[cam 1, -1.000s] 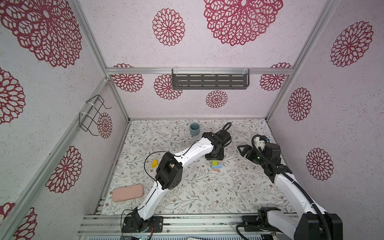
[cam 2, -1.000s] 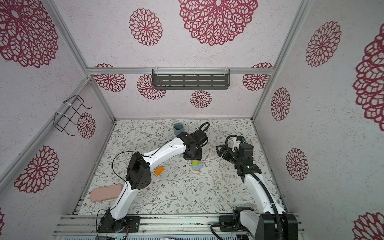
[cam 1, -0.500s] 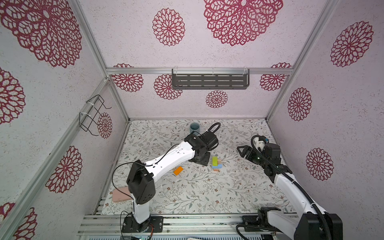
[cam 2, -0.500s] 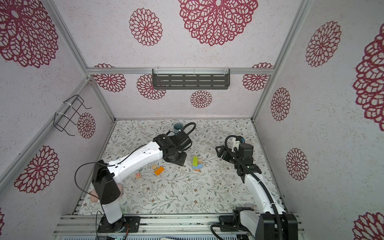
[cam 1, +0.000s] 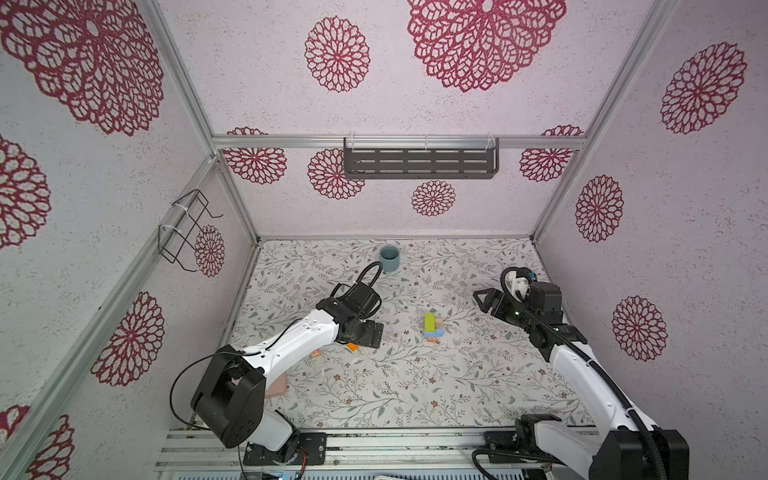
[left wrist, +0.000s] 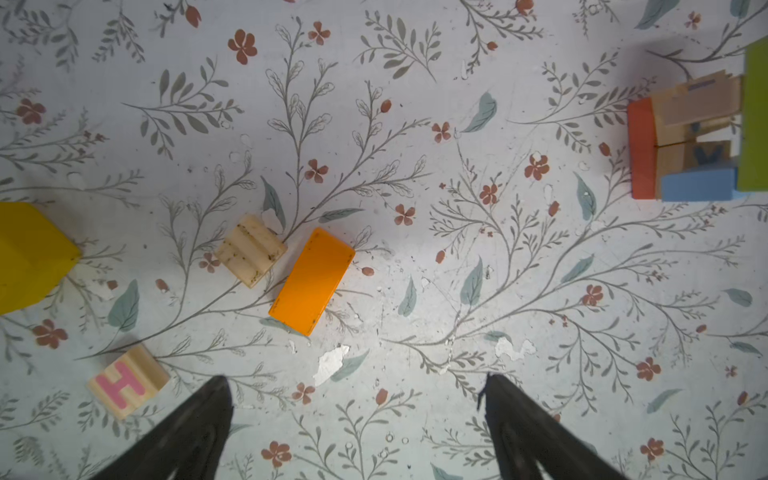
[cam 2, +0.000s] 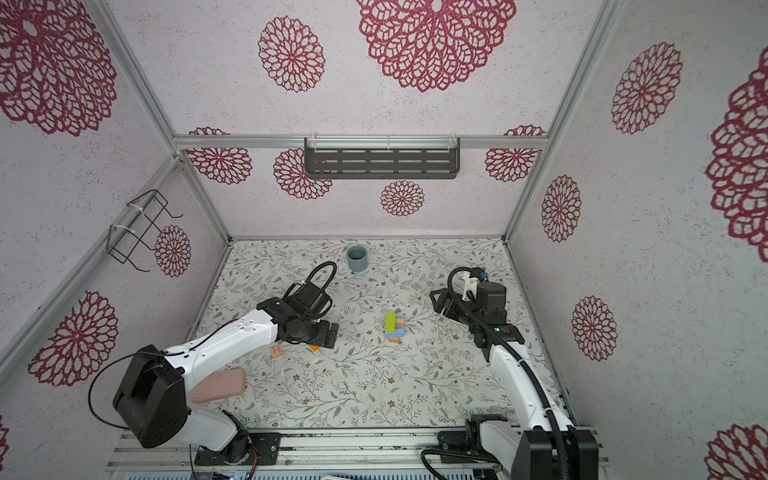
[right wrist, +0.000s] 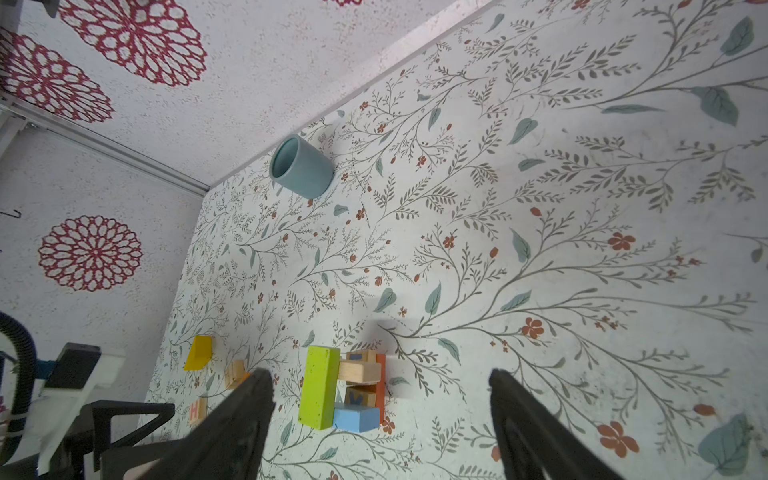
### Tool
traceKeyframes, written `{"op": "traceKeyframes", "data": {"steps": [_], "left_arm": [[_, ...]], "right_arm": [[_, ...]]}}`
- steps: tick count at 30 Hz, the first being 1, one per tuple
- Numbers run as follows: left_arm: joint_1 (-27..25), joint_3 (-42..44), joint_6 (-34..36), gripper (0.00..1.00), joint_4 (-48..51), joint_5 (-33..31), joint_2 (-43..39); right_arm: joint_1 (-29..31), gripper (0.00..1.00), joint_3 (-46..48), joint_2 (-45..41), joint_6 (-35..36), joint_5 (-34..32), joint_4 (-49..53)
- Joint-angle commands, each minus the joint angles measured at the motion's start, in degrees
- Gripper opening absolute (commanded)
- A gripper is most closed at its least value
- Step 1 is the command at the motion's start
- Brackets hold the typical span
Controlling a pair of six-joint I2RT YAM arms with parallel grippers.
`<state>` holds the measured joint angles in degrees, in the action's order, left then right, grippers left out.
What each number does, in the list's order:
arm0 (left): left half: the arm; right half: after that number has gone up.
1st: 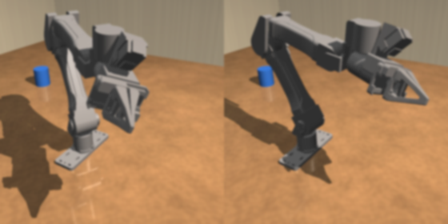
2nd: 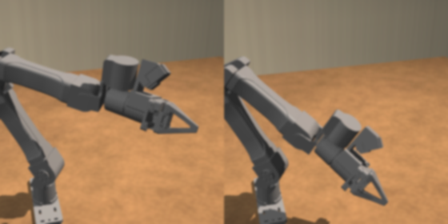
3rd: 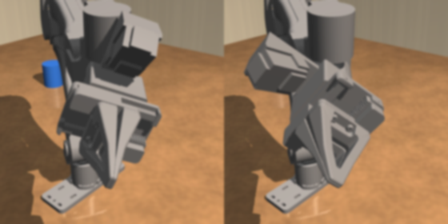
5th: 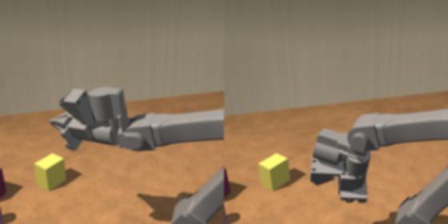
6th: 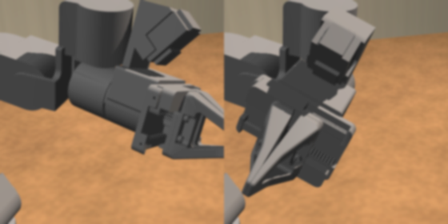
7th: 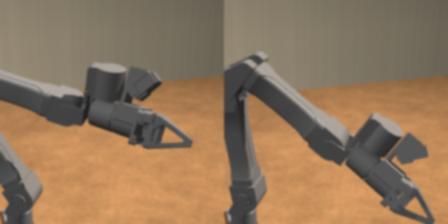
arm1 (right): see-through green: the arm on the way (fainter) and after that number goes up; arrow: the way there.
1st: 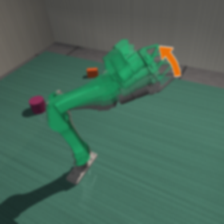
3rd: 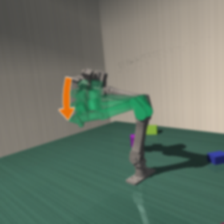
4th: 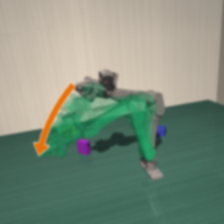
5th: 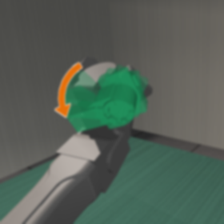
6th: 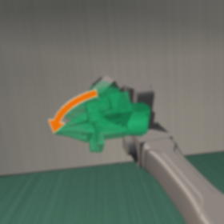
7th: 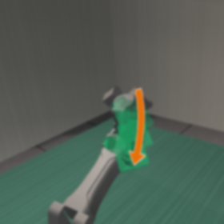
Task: Build the wood block tower
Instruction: 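Move the left gripper away from the stack over the orange block, then lower the left gripper onto the orange block and close on it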
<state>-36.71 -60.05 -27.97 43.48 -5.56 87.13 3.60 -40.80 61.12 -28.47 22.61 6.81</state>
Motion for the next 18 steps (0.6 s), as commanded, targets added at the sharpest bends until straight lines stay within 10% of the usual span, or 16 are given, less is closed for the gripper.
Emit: {"op": "traceKeyframes", "data": {"steps": [1, 18], "left_arm": [[1.0, 0.8, 2.3, 0.91, -6.2, 0.3, 2.6], [4.4, -0.7, 4.8, 0.63, -8.6, -0.5, 11.6]], "right_arm": [[0.5, 0.84, -3.0, 0.4, 1.0, -0.4, 0.7], [2.4, 0.80, -5.7, 5.2, 2.1, -1.2, 1.5]]}}
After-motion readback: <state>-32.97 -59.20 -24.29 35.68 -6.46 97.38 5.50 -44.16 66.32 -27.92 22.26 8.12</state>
